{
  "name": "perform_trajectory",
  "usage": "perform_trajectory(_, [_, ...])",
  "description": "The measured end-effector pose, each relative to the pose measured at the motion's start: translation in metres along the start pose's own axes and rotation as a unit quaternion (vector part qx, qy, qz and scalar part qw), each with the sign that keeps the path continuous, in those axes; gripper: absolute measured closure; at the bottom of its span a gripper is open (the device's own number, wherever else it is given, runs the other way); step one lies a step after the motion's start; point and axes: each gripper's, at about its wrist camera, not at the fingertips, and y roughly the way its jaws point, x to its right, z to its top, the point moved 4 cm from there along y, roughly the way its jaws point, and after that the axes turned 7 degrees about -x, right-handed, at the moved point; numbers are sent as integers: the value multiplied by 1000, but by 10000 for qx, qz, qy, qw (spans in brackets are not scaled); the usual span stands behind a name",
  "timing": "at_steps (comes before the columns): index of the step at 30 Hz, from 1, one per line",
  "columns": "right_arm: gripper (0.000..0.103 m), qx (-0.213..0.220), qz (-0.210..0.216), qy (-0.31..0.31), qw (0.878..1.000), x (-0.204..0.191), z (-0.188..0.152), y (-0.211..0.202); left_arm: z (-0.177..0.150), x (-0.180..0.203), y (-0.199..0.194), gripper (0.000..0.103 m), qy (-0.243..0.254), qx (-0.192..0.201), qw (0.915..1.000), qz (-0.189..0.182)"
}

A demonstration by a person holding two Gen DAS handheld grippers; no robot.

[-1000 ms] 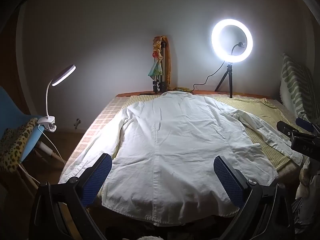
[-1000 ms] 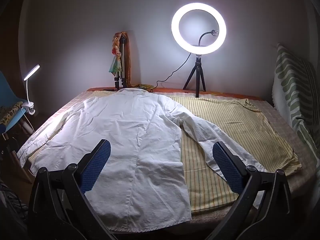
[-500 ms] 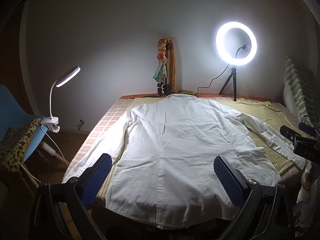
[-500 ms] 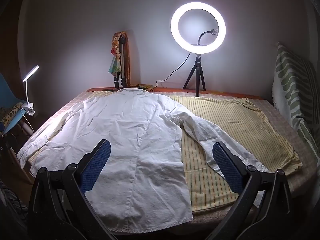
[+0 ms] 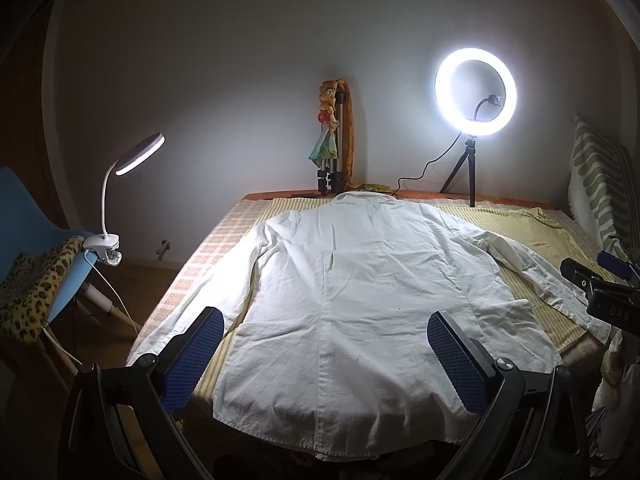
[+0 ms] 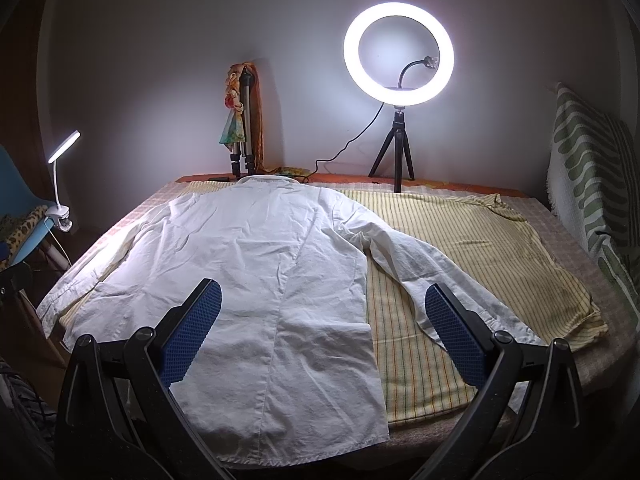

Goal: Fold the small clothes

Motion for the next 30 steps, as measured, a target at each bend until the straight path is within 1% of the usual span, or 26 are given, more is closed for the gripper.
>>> perform_trajectory(30, [0, -48, 34, 68, 10000, 0, -3, 1, 2, 0, 1, 0, 5, -14, 10000, -20])
